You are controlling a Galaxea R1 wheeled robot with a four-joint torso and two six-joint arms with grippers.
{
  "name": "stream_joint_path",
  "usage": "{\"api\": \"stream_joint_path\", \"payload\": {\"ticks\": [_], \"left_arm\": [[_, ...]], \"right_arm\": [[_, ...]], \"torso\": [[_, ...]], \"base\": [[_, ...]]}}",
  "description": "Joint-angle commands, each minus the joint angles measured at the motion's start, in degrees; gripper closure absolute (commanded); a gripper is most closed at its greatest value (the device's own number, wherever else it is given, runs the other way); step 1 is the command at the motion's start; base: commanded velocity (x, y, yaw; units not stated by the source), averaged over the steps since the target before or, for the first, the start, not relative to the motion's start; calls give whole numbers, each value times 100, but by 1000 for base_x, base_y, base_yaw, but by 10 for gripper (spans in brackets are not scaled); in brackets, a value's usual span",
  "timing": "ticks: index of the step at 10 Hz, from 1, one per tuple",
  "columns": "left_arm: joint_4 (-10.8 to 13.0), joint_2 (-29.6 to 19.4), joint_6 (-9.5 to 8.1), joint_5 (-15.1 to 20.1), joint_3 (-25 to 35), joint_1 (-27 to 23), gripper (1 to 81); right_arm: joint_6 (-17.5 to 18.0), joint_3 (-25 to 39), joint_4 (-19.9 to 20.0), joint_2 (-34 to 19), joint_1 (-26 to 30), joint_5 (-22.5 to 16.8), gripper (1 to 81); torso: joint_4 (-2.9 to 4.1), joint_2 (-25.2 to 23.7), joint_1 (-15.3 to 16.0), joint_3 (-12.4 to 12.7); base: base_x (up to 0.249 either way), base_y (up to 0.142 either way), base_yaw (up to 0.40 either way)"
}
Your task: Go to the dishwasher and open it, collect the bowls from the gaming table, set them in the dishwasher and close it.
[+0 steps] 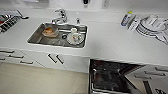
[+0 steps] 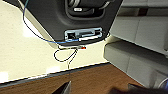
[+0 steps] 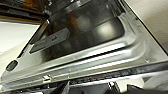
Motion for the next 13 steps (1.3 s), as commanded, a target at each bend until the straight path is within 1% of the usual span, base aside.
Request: {"api": "stream_joint_path", "payload": {"ticks": [1, 3, 5, 6, 8, 10, 13], "left_arm": [[-84, -53, -2, 235, 9, 228, 10], [-102, -52, 6, 235, 9, 228, 10], [-102, -52, 6, 235, 9, 219, 10], [-102, -53, 6, 235, 9, 210, 10], [-110, -61, 15, 217, 9, 219, 10], [-110, -61, 15, 217, 9, 210, 10], [-110, -52, 16, 226, 9, 202, 10]], "right_arm": [[-467, -184, -74, -273, -1165, 232, 10], [-511, -737, -108, 306, -1878, 637, 10], [-564, -1248, -266, 904, -2432, 989, 10], [-556, -1460, -389, 1204, -2634, 1077, 10], [-564, -1680, -539, 1548, -3004, 1297, 10], [-564, -1952, -671, 1820, -3321, 1526, 10], [-556, -2364, -768, 2109, -3865, 1920, 10]], "torso": [[0, 0, 0, 0], [0, 0, 0, 0], [0, 0, 0, 0], [0, -573, 367, 0], [0, -680, 433, 0], [0, -1045, 658, 0], [0, -1633, 1025, 2]], "base": [[0, 0, 0], [0, 0, 0], [0, 0, 0], [0, 0, 0], [0, 0, 0], [0, 0, 0], [0, 0, 0]]}}
